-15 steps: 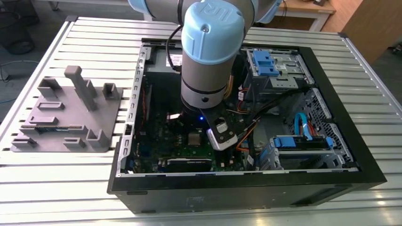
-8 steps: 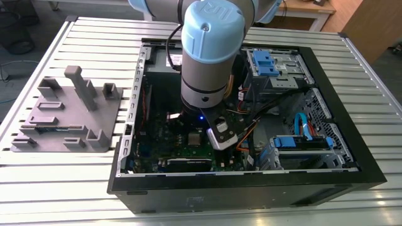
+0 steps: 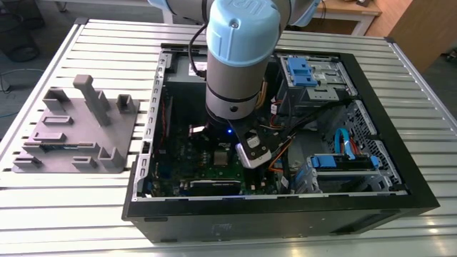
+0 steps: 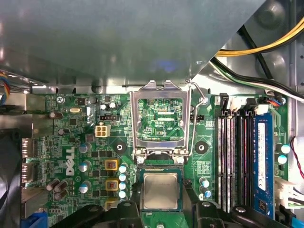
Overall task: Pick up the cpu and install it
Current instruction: 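Place the cpu into insertion slot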
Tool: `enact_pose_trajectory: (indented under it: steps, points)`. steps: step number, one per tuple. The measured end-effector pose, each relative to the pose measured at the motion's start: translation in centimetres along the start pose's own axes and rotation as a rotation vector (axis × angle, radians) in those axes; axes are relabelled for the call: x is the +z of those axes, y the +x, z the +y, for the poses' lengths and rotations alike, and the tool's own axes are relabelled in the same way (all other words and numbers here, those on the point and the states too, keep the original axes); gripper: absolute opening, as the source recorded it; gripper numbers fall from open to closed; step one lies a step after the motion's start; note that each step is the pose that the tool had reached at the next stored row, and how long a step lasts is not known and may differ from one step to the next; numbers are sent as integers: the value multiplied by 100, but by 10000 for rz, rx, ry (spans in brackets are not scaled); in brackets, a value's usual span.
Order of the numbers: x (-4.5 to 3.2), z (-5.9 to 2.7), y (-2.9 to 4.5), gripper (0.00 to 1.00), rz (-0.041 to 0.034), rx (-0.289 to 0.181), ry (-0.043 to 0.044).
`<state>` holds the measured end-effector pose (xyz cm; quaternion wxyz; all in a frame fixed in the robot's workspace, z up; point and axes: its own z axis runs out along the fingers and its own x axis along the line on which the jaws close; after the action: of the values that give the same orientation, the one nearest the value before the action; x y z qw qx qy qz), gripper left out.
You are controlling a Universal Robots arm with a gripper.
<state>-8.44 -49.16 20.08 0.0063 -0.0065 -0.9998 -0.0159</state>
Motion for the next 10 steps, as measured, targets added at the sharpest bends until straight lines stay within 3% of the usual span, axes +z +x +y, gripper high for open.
enact_pose_trajectory:
  steps: [6,8,10]
  points:
    - [-2,0,0,45,0,0,-67]
    - [-1,0,0,33,0,-1,-92]
    - [-1,0,0,27,0,-1,-115]
